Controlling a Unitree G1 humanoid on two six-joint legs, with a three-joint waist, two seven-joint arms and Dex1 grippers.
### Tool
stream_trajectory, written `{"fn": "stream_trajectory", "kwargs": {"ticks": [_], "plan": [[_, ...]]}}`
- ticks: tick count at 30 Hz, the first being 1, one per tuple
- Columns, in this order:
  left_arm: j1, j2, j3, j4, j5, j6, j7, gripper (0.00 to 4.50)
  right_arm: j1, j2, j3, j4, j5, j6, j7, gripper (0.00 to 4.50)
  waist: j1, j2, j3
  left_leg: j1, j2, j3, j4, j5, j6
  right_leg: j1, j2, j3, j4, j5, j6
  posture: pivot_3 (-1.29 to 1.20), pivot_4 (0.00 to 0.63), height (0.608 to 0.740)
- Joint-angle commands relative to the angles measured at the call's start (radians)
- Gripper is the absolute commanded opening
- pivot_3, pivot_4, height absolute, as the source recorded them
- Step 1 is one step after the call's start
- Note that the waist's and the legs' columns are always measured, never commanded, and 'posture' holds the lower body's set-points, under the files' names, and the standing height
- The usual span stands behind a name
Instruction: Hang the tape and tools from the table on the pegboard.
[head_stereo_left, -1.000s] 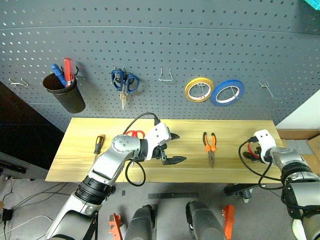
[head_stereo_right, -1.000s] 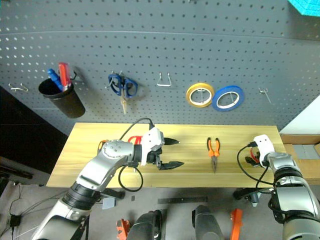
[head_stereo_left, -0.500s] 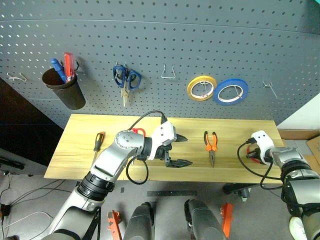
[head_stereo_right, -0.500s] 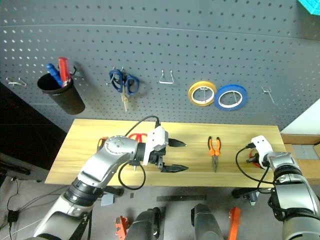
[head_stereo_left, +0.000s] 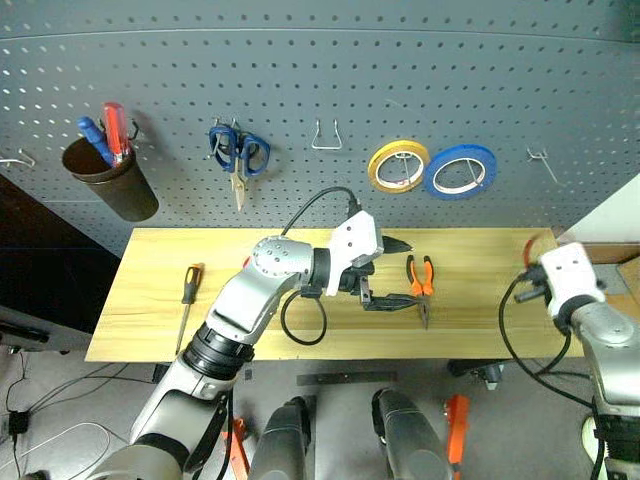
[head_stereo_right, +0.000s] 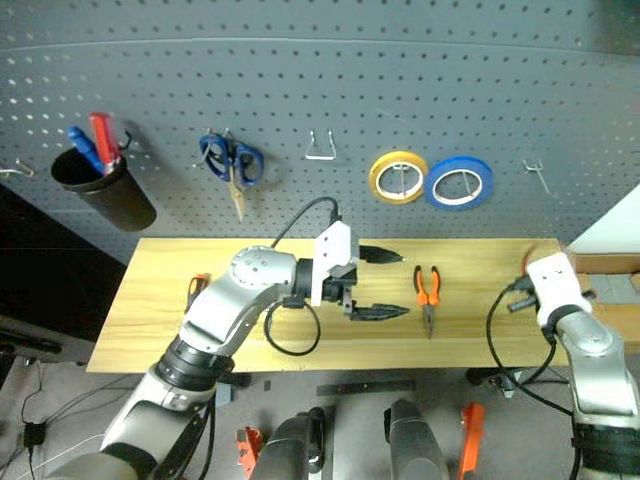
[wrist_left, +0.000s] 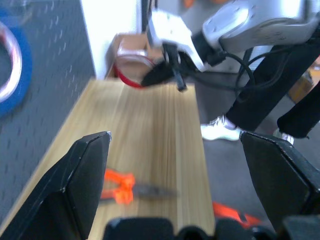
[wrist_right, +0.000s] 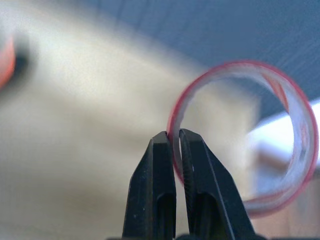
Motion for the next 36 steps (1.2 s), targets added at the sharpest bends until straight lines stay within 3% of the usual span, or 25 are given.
{"fn": "stream_trajectory", "kwargs": {"ticks": [1,4,9,14,17,20,23,27,31,36], "plan": [[-0.008,0.006,0.009,0.005,0.002,-0.041,-0.011,4.46,0.0,0.057,0.01,-0.271,-0.019,0.063,-0.075,0.06,-0.001,0.0,0.001,0.0,0.0,0.0,0.0,0.0,0.0,0.0,0.001,-0.001,0.0,0.0,0.0,-0.19,0.331,0.74],[-0.02,0.002,0.02,0.022,-0.007,-0.044,-0.012,4.46,-0.083,0.074,0.053,-0.342,-0.033,0.1,-0.1,0.06,-0.002,0.0,0.004,0.0,0.0,0.0,0.0,0.0,0.0,0.0,0.002,-0.001,0.0,0.0,-0.001,-0.19,0.331,0.74],[-0.027,0.009,0.024,0.032,-0.005,-0.056,-0.01,4.46,-0.216,0.046,0.042,-0.255,-0.032,0.094,-0.102,0.06,-0.002,-0.001,0.005,-0.003,0.0,0.0,0.001,0.0,0.0,-0.002,0.0,0.0,-0.001,0.003,-0.003,-0.18,0.323,0.74],[0.004,0.074,0.064,0.027,-0.009,-0.04,-0.015,4.46,-0.185,0.038,0.074,-0.184,0.033,0.186,-0.015,0.06,0.006,-0.001,0.005,-0.008,0.001,-0.002,0.001,0.0,0.001,-0.006,0.0,-0.003,-0.001,0.004,-0.005,-0.18,0.317,0.74],[0.04,0.168,0.09,0.076,0.035,-0.087,-0.027,4.46,-0.127,0.048,0.103,-0.184,0.096,0.262,0.052,0.06,0.006,-0.001,0.005,-0.008,0.001,-0.002,0.0,-0.001,0.001,-0.006,0.0,-0.003,-0.001,0.004,-0.005,-0.17,0.318,0.74],[0.07,0.242,0.106,0.123,0.064,-0.119,-0.032,4.46,-0.102,0.058,0.126,-0.193,0.145,0.319,0.086,0.68,-0.002,0.001,0.006,-0.008,0.003,-0.002,0.0,-0.001,0.002,-0.008,0.0,-0.001,0.0,0.004,-0.006,-0.17,0.32,0.74],[0.093,0.321,0.094,0.197,0.132,-0.212,-0.049,4.46,-0.11,0.028,0.2,-0.136,0.139,0.314,0.122,1.67,-0.003,0.0,0.006,-0.009,0.003,-0.001,0.001,-0.001,0.002,-0.008,0.0,-0.001,0.0,0.004,-0.006,-0.17,0.317,0.74],[0.078,0.315,0.126,0.237,0.11,-0.203,-0.045,4.46,-0.177,-0.014,0.305,0.012,0.095,0.242,0.16,3.1,0.001,0.0,0.006,-0.009,0.002,-0.001,0.002,-0.001,0.002,-0.008,0.0,-0.001,0.0,0.004,-0.005,-0.17,0.316,0.74],[0.069,0.292,0.144,0.23,0.074,-0.156,-0.055,4.46,-0.33,-0.019,0.418,0.291,0.017,0.085,0.173,4.46,-0.003,0.0,0.007,-0.01,0.001,0.0,0.004,-0.001,0.002,-0.008,0.0,-0.002,0.001,0.004,-0.005,-0.17,0.315,0.74],[0.068,0.273,0.148,0.204,0.062,-0.122,-0.049,4.46,-0.553,0.075,0.403,0.708,0.007,-0.041,0.112,4.46,-0.013,-0.001,0.007,-0.01,0.002,0.0,0.004,-0.001,0.002,-0.009,0.0,-0.001,0.002,0.005,-0.006,-0.15,0.318,0.74]]}}
